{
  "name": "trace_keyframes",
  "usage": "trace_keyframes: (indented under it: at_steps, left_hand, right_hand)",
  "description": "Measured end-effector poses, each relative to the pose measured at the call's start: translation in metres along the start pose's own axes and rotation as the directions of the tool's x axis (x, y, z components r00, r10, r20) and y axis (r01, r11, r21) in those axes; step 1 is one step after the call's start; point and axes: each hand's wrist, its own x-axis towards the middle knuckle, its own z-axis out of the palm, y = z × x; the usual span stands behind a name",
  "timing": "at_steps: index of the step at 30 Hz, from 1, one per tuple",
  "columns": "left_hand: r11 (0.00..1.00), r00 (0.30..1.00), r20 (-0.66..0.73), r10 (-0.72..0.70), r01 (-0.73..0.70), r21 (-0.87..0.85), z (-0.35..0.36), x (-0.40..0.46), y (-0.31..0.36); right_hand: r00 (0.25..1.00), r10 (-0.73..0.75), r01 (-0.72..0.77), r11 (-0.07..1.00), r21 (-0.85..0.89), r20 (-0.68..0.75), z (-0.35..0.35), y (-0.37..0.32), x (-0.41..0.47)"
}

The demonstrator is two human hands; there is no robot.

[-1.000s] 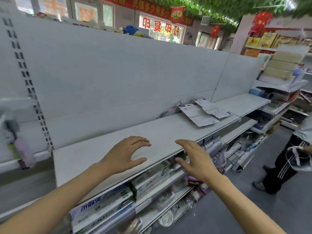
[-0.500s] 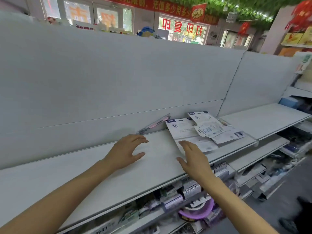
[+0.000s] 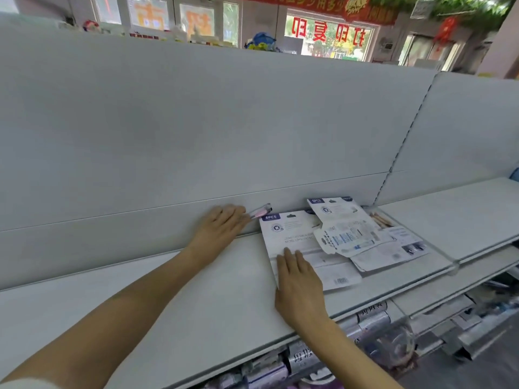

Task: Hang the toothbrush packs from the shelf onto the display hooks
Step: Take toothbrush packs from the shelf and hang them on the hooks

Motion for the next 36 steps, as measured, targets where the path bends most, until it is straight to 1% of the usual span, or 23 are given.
trace_keyframes:
  at_steps: [2,4,8,13,15,17,19,21,23,24,25,27,28,29,30,32,34,36]
  left_hand:
    - [0.998,0.999,0.036,0.012,-0.014,0.061,0.007,-0.006,-0.004]
    - [0.997,1.000,0.026,0.006,-0.008,0.079,0.005,-0.010,-0.008]
    - [0.996,0.991,-0.128,-0.026,0.037,0.086,-0.013,-0.015,-0.023]
    - [0.985,0.964,-0.259,-0.058,0.098,0.144,-0.026,-0.011,-0.050]
    - [0.981,0.952,-0.289,-0.103,0.146,0.131,-0.034,-0.011,-0.057]
    - [0.973,0.932,-0.319,-0.171,0.211,0.094,-0.044,-0.019,-0.065]
    - [0.966,0.926,-0.297,-0.234,0.255,0.036,-0.058,-0.033,-0.073]
    - [0.935,0.912,-0.209,-0.354,0.337,-0.111,-0.082,-0.052,-0.077]
    - [0.839,0.848,-0.123,-0.516,0.471,-0.272,-0.108,-0.073,-0.081]
    - [0.787,0.814,-0.080,-0.576,0.525,-0.324,-0.120,-0.084,-0.083]
    - [0.741,0.789,-0.030,-0.614,0.563,-0.366,-0.130,-0.096,-0.085]
    - [0.642,0.750,0.098,-0.654,0.620,-0.452,-0.146,-0.120,-0.090]
    - [0.586,0.730,0.159,-0.665,0.641,-0.495,-0.153,-0.132,-0.093]
    - [0.537,0.714,0.206,-0.669,0.656,-0.531,-0.159,-0.144,-0.096]
    - [0.499,0.703,0.240,-0.669,0.665,-0.556,-0.165,-0.156,-0.098]
    - [0.453,0.692,0.302,-0.656,0.680,-0.576,-0.176,-0.179,-0.104]
    - [0.426,0.680,0.364,-0.637,0.704,-0.569,-0.189,-0.201,-0.112]
    - [0.396,0.651,0.394,-0.649,0.731,-0.556,-0.206,-0.222,-0.122]
  right_hand:
    - [0.999,-0.026,0.025,0.999,-0.027,-0.031,0.001,0.005,-0.002]
    - [0.999,-0.028,0.027,0.999,-0.034,-0.045,0.000,0.008,-0.005]
    - [0.992,-0.038,0.039,0.999,0.002,-0.121,-0.009,0.011,-0.008]
    - [0.963,0.016,0.026,0.988,0.153,-0.268,-0.034,0.012,-0.008]
    - [0.947,0.040,0.032,0.976,0.217,-0.319,-0.042,0.010,-0.011]
    - [0.927,0.086,0.052,0.934,0.353,-0.364,-0.051,0.007,-0.014]
    - [0.916,0.177,0.042,0.850,0.526,-0.359,-0.064,0.004,-0.016]
    - [0.903,0.265,0.028,0.749,0.662,-0.338,-0.078,-0.002,-0.018]
    - [0.879,0.333,0.054,0.642,0.765,-0.342,-0.090,-0.010,-0.019]
    - [0.876,0.355,0.078,0.563,0.823,-0.326,-0.096,-0.016,-0.021]
    - [0.880,0.370,0.109,0.456,0.883,-0.299,-0.101,-0.024,-0.023]
    - [0.895,0.399,0.139,0.172,0.975,-0.198,-0.109,-0.044,-0.029]
    - [0.899,0.411,0.143,0.050,0.988,-0.151,-0.110,-0.054,-0.031]
    - [0.901,0.417,0.144,-0.026,0.989,-0.120,-0.109,-0.064,-0.033]
    - [0.904,0.415,0.140,-0.066,0.988,-0.100,-0.108,-0.075,-0.035]
    - [0.909,0.406,0.143,-0.104,0.984,-0.089,-0.107,-0.100,-0.041]
    - [0.915,0.390,0.167,-0.131,0.977,-0.104,-0.111,-0.129,-0.050]
    - [0.923,0.364,0.186,-0.134,0.973,-0.126,-0.119,-0.157,-0.059]
